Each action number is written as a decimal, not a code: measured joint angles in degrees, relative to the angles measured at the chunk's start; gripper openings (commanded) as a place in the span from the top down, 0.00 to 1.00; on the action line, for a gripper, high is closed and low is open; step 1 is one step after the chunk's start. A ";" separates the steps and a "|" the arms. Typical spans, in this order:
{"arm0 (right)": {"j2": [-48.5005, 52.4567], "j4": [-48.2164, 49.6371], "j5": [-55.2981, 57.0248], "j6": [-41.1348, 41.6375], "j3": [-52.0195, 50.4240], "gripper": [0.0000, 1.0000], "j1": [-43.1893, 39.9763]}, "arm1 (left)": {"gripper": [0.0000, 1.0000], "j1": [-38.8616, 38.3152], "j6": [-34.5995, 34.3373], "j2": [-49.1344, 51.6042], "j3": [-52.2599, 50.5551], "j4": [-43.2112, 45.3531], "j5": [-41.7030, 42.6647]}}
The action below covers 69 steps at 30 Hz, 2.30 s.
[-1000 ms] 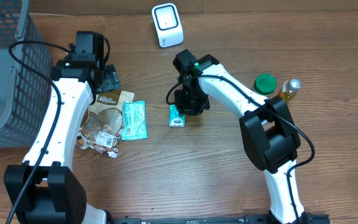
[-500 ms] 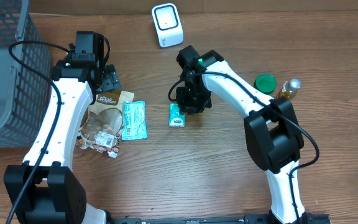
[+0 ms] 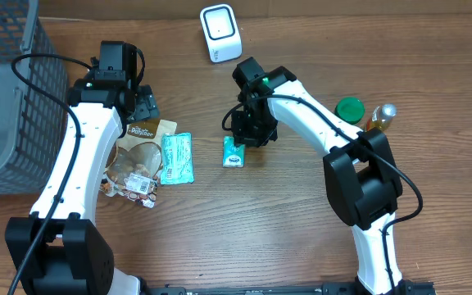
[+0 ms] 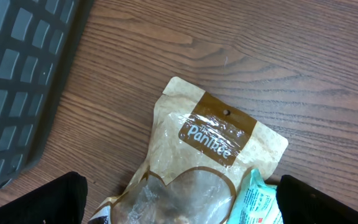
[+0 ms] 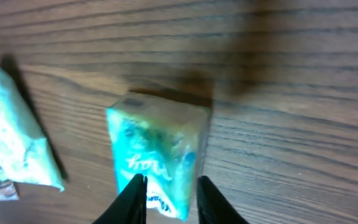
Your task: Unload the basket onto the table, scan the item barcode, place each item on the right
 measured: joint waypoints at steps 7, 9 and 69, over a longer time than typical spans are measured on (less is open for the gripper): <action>0.00 -1.09 1.66 1.60 -0.50 0.78 0.00 | 0.01 -0.02 0.00 0.00 0.00 0.00 0.00; 0.00 -1.40 1.97 1.75 -0.50 0.78 0.00 | 0.00 0.00 0.00 0.00 0.00 0.00 0.00; -2.40 3.52 -14.58 -10.82 -10.16 0.96 -4.09 | 0.00 0.00 0.00 0.00 0.00 0.00 0.00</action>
